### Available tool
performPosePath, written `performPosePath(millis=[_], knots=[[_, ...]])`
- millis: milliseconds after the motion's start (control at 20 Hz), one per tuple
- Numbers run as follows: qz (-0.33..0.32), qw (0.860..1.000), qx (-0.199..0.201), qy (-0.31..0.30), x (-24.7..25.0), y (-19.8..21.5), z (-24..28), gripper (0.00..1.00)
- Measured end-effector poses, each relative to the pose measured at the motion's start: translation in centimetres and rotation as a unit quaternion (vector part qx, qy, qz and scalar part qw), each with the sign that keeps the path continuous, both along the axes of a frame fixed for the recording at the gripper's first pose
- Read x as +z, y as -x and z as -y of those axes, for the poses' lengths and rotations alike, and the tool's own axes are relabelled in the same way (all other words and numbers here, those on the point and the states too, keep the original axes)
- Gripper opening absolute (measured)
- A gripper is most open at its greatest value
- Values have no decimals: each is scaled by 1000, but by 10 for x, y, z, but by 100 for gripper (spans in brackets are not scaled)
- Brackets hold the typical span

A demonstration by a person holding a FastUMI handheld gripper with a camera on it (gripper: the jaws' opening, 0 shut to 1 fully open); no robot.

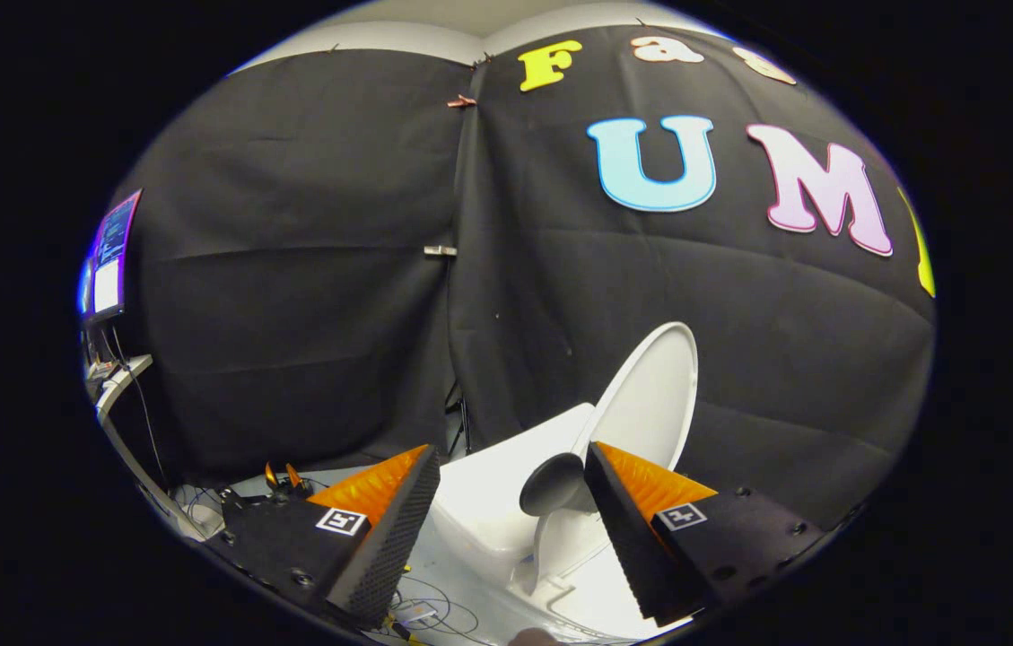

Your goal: Open the toilet lid.

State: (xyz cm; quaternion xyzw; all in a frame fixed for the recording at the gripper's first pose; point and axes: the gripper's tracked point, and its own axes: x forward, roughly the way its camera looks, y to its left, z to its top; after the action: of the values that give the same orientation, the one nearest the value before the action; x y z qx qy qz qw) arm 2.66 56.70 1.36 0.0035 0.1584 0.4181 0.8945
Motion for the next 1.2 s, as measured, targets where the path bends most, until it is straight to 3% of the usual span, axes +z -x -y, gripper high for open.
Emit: performPosePath(millis=[200, 400, 600, 900, 1200], knots=[[26, 997, -32, -62, 32, -12, 42, 99], [5, 989, -108, -100, 31, -39, 121, 99], [24, 976, -203, -78, 13, -59, 240, 99], [75, 949, -306, -31, -15, -41, 413, 99], [97, 921, -375, -28, -23, -16, 514, 99]])
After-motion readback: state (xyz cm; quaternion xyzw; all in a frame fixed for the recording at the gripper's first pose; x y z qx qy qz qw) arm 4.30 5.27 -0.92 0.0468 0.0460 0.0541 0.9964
